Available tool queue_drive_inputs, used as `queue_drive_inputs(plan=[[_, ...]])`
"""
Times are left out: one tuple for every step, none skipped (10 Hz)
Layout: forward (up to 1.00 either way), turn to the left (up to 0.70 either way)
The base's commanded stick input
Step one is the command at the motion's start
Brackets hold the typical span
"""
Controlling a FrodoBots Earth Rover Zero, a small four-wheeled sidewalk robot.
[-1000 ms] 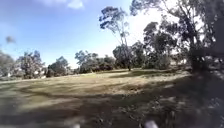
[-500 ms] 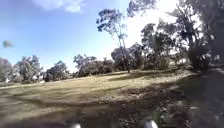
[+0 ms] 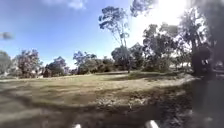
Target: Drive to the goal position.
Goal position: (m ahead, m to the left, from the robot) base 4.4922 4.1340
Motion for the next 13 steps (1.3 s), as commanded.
queue_drive_inputs(plan=[[0.7, 0.3], [0.7, 0.1], [0.7, 0.0], [0.7, 0.01], [0.7, 0.01], [0.7, 0.02], [0.7, 0.0], [0.7, 0.0], [0.7, 0.0], [0.7, 0.0], [0.7, 0.0], [0.7, 0.0], [0.7, 0.0]])
